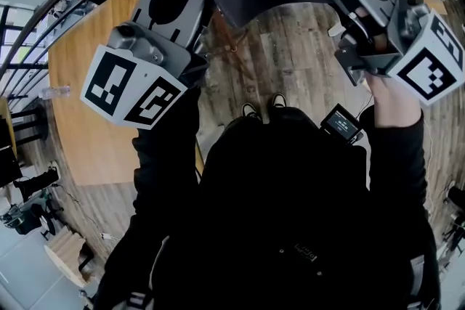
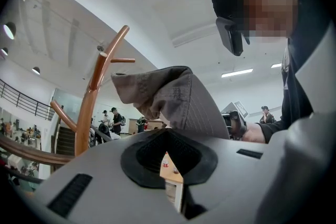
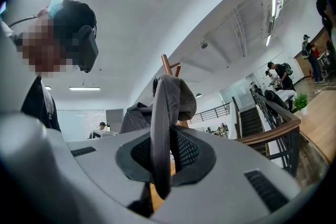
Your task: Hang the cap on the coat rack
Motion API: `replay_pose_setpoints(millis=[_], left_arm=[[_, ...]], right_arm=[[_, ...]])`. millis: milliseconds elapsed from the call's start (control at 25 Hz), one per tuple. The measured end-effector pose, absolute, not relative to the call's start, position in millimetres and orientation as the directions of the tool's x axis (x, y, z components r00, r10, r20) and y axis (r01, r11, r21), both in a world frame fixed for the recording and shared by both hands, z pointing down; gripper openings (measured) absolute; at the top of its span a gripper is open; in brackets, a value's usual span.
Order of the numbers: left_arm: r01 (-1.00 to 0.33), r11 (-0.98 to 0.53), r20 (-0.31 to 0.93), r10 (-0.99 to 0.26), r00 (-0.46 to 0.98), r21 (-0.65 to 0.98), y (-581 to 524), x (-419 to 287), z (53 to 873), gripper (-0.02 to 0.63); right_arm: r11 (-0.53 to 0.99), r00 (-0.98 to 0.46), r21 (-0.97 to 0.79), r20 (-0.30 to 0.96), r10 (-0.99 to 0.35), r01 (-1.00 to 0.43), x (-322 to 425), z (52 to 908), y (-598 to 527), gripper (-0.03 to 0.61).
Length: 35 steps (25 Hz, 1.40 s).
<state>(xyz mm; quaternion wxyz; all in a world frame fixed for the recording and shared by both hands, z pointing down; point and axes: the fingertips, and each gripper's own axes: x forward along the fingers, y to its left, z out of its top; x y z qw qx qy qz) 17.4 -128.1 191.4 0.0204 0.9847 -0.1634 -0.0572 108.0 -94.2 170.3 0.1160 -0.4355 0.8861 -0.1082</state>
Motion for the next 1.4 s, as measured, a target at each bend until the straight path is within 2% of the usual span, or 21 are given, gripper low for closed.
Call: replay_pose_setpoints(millis=[680,840,1400], left_arm=[[-0.371,-0.929,-0.119,-0.371,0.921,0.023,-135,25,168,0.005],[-0.382,-0.924,-0.127,-0.38,0.916,0.009,-127,26,183,0.005],[-0.378,-0.924,-0.179,-0.362,0.915,-0.059,-107,31,181,0.005]], right_arm=[[0.647,-0.633,-0.288,-0.154,-0.759,-0.706,117,148,-105,0.038],[0.644,-0.63,-0.287,-0.154,-0.761,-0.709,122,170,-96,0.038],[0.752,-0.728,-0.282,-0.205,-0.654,-0.596,109,173,-84,0.038]])
